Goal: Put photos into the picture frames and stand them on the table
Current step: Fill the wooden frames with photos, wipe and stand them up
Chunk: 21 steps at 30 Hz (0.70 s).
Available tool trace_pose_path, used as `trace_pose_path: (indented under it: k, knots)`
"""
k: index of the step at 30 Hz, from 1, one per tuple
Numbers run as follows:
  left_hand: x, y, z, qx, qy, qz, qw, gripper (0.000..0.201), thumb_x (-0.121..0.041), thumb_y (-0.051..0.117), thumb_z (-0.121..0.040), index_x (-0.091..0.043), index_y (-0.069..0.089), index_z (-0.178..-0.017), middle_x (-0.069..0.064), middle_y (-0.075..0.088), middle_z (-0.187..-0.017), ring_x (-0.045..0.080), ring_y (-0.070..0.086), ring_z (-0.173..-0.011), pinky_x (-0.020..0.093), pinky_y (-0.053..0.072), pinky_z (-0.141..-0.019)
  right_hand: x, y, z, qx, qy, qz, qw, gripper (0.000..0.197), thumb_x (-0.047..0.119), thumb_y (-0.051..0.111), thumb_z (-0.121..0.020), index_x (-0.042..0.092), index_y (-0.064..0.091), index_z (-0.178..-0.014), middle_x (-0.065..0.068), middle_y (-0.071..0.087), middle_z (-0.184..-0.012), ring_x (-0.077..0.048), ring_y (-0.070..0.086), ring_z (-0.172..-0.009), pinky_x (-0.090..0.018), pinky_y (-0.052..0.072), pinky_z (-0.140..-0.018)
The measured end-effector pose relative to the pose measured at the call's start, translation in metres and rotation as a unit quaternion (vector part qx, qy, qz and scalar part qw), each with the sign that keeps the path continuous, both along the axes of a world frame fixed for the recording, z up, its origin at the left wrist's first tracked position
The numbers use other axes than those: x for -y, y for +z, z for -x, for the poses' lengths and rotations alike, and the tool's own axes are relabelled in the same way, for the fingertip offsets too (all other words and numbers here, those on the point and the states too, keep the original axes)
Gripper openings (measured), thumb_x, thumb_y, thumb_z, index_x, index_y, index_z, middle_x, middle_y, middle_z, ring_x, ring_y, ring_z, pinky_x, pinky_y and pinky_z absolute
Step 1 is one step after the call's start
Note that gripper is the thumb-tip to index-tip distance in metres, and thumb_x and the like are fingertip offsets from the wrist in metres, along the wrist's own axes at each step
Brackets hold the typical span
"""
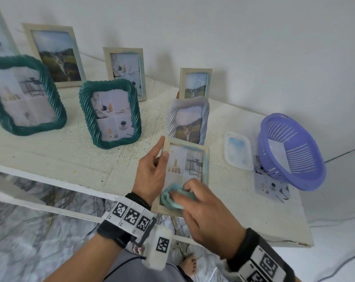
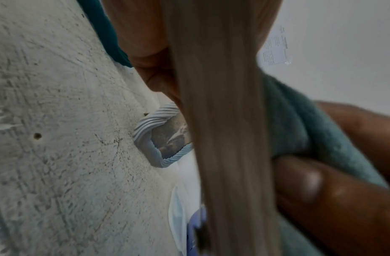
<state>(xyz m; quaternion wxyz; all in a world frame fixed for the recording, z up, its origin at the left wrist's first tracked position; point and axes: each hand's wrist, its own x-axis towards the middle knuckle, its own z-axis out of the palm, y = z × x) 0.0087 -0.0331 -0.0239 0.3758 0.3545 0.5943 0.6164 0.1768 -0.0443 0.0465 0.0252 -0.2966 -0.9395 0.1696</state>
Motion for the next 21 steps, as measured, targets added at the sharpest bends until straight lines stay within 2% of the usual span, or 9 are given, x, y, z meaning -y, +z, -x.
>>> trace_pose_path:
  k: [1,3,5,8,12,14,16,18,21]
  knots:
    - [0.001,-0.002,0.0,0.007,-0.004,0.001,1.0,0.046,-0.028,0.049,-0.101,-0.026,0.042,-0.147,0.008,0.046,-0.061,0.017,0.04,-0.055,0.029,0.04,-0.056,0.0,0.003,-0.002,0.007,0.013,0.006,1.0,0.031,0.007,0.054,-0.088,0.017,0.059,-0.118,0.0,0.044,-0.104,-0.013,0.044,-0.088,-0.025,0.05,-0.069]
    - [0.003,-0.002,-0.001,-0.002,0.0,0.006,1.0,0.044,-0.02,0.047,-0.103,-0.024,0.041,-0.147,0.001,0.038,-0.055,0.008,0.034,-0.05,0.021,0.035,-0.05,-0.014,0.002,-0.008,0.018,0.003,-0.026,0.999,0.032,0.006,0.057,-0.086,0.017,0.062,-0.116,-0.001,0.047,-0.102,-0.015,0.048,-0.086,-0.027,0.053,-0.068]
    - [0.004,0.0,-0.003,-0.017,0.006,0.005,1.0,0.045,-0.015,0.046,-0.103,-0.021,0.04,-0.147,-0.003,0.028,-0.054,0.003,0.025,-0.045,0.016,0.028,-0.044,-0.034,-0.001,-0.011,0.029,-0.044,-0.067,0.996,0.037,0.004,0.06,-0.083,0.015,0.061,-0.118,-0.004,0.048,-0.104,-0.019,0.049,-0.085,-0.031,0.054,-0.067]
    - [0.001,0.003,-0.003,-0.025,0.008,0.009,1.0,0.044,-0.016,0.046,-0.103,-0.022,0.041,-0.147,0.003,0.028,-0.056,0.005,0.025,-0.046,0.016,0.027,-0.044,-0.035,-0.002,-0.007,0.018,-0.084,-0.066,0.994,0.039,0.003,0.06,-0.083,0.013,0.06,-0.121,-0.007,0.047,-0.107,-0.021,0.05,-0.087,-0.033,0.055,-0.067]
    - [0.001,0.005,0.002,-0.003,0.005,0.01,1.0,0.045,-0.018,0.046,-0.103,-0.023,0.042,-0.147,0.006,0.042,-0.058,0.012,0.037,-0.053,0.025,0.038,-0.052,-0.005,0.002,-0.007,0.003,0.001,-0.017,1.0,0.032,0.012,0.046,-0.089,0.016,0.06,-0.118,-0.001,0.046,-0.104,-0.013,0.047,-0.088,-0.022,0.05,-0.07]
    - [0.002,0.004,0.001,-0.005,0.003,0.006,1.0,0.044,-0.016,0.045,-0.103,-0.024,0.041,-0.146,-0.007,0.039,-0.051,0.005,0.034,-0.047,0.019,0.036,-0.048,-0.01,0.006,-0.01,0.012,0.009,-0.032,0.999,0.031,0.01,0.051,-0.087,0.017,0.062,-0.115,0.0,0.048,-0.101,-0.013,0.048,-0.086,-0.022,0.05,-0.066]
    - [0.005,0.003,-0.003,-0.018,-0.003,0.002,1.0,0.044,-0.015,0.046,-0.103,-0.024,0.04,-0.146,-0.012,0.029,-0.048,0.002,0.025,-0.043,0.014,0.027,-0.043,-0.029,0.005,-0.012,0.022,-0.031,-0.07,0.997,0.033,0.006,0.061,-0.083,0.015,0.064,-0.114,-0.003,0.051,-0.101,-0.015,0.05,-0.083,-0.025,0.054,-0.064]
    - [0.006,0.003,-0.009,-0.018,-0.011,-0.003,1.0,0.045,-0.016,0.047,-0.103,-0.021,0.042,-0.147,-0.009,0.029,-0.051,0.003,0.025,-0.044,0.015,0.027,-0.043,-0.053,0.004,-0.011,0.024,-0.099,-0.097,0.99,0.038,0.001,0.065,-0.079,0.012,0.062,-0.115,-0.007,0.051,-0.103,-0.021,0.052,-0.082,-0.031,0.055,-0.066]
    - [0.005,0.009,-0.012,-0.016,-0.012,-0.004,1.0,0.044,-0.013,0.046,-0.103,-0.019,0.042,-0.146,-0.012,0.029,-0.046,0.002,0.026,-0.042,0.013,0.027,-0.043,-0.06,0.003,-0.003,0.015,-0.123,-0.092,0.988,0.039,0.0,0.062,-0.081,0.011,0.06,-0.119,-0.008,0.049,-0.107,-0.023,0.052,-0.085,-0.025,0.046,-0.07]
